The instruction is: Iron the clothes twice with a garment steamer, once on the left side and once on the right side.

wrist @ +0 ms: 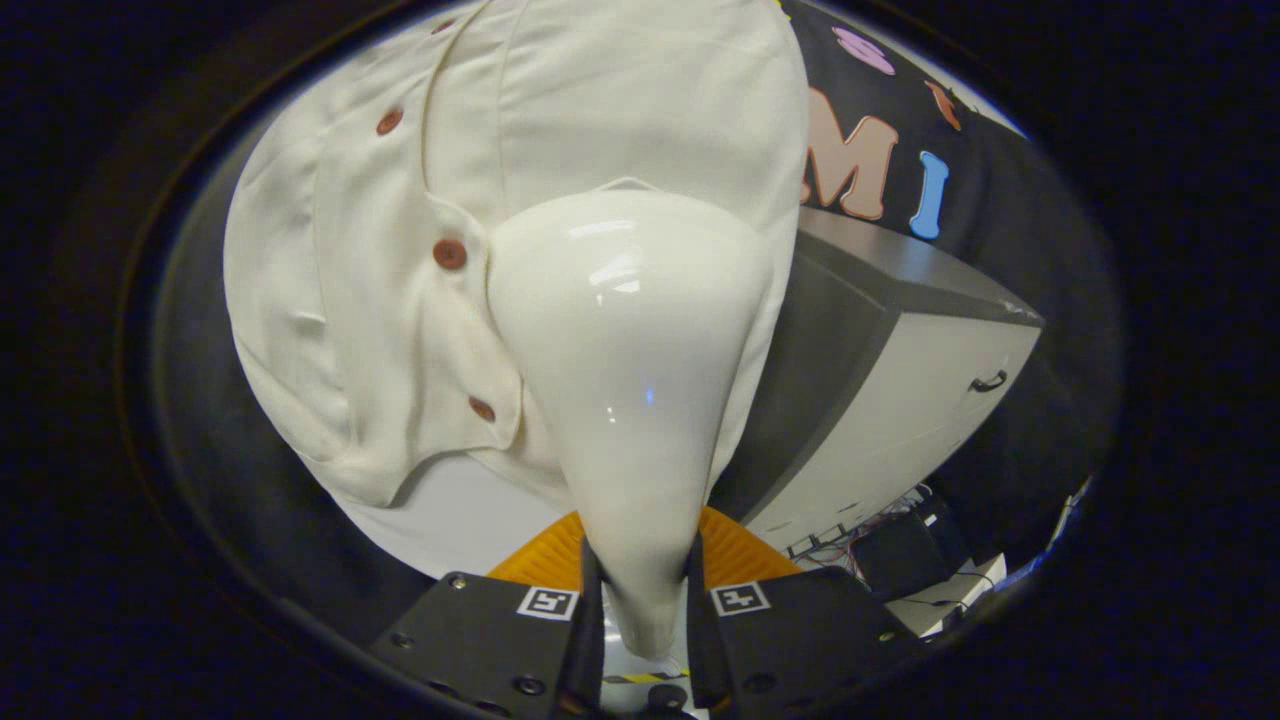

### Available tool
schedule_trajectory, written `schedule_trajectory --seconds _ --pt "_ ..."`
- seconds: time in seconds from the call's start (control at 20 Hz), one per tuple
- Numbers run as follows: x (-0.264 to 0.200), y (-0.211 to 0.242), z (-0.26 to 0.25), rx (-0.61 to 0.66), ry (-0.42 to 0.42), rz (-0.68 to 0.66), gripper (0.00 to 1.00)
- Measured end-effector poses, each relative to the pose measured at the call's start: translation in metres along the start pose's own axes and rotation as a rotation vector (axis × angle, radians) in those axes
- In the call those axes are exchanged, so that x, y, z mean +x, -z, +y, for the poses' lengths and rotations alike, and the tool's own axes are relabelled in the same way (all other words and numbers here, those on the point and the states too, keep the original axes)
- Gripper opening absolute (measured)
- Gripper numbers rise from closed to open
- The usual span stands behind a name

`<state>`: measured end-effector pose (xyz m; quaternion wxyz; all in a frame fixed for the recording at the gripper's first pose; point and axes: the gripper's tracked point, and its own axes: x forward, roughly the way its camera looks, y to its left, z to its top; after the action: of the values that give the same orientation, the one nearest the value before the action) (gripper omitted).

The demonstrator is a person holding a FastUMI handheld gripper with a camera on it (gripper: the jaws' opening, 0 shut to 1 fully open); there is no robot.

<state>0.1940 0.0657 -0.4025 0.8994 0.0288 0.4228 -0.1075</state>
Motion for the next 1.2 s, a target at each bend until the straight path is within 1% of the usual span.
schedule_trajectory --seconds 0.1,0.3,0.5,0.7,1.0,1.2 --pt "0.004 0.015 0.0 -0.02 -0.001 0.032 0.34" --pt "0.001 0.042 0.002 0.018 -0.02 0.073 0.34" --pt "-0.031 0.042 -0.01 0.05 -0.054 0.033 0.34" --pt "-0.082 0.008 -0.021 0.092 -0.103 -0.088 0.34" --pt "-0.19 -0.066 -0.041 0.102 -0.148 -0.307 0.34" --pt "-0.251 -0.097 -0.055 0.126 -0.167 -0.41 0.33"
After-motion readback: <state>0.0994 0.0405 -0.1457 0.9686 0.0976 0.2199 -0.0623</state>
